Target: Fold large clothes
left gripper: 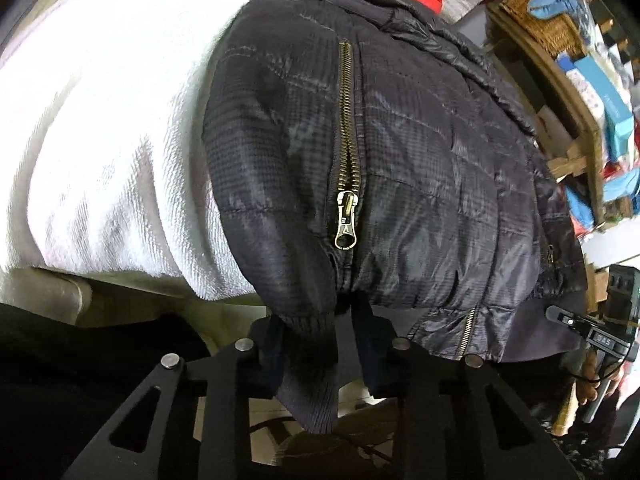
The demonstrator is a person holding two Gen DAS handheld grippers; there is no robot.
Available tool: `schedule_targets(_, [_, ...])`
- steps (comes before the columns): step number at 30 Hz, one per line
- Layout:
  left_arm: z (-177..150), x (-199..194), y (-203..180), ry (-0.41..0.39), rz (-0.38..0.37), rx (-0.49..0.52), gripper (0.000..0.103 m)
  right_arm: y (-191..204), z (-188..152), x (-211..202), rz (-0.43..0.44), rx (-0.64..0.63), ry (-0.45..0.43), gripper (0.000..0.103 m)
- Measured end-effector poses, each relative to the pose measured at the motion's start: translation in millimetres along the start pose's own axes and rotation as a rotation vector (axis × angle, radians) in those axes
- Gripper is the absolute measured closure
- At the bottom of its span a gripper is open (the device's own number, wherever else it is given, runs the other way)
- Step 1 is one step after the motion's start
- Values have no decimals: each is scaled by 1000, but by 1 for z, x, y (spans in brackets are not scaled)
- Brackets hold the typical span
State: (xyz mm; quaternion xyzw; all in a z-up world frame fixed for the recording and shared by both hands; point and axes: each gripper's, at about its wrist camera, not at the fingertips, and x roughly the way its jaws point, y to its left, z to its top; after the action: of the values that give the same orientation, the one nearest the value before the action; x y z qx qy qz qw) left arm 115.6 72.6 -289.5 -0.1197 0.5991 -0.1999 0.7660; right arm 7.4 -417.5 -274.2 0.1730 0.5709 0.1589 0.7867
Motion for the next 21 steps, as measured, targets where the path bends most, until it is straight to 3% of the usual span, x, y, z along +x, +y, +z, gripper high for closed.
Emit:
schedule_targets(2, [-1, 1, 5, 12, -13, -20, 64, 5, 0, -16, 49, -17, -53, 89])
schedule_targets(3, [0, 4, 7, 23, -8, -34, 48, 5, 0, -19, 66, -26, -69, 89])
schedule_targets(5, [-1, 14, 13, 77, -27, -56, 32, 19, -3, -24, 59, -37, -68, 89])
schedule_targets(10, [-4, 37, 14, 175, 22, -39, 33, 13, -8, -9, 41, 12, -10, 89])
schedule_targets(11, [-5, 39, 15, 179, 24, -44, 35, 11, -10, -7, 49, 27, -5, 89])
schedule_targets(12, [-5, 41, 15, 176, 29, -44, 48, 13, -6, 3, 59, 41, -3, 89])
schedule_targets(15, [-6, 41, 11, 155, 38, -19, 75, 7, -5, 14, 59, 75, 15, 85])
schedule_targets(18, [-4, 37, 4, 128, 51, -5, 87, 7, 0, 39, 50, 125, 59, 85])
schedule_targets(21, [-5, 34, 2, 121, 45, -10, 88, -2, 3, 57, 35, 183, 81, 84])
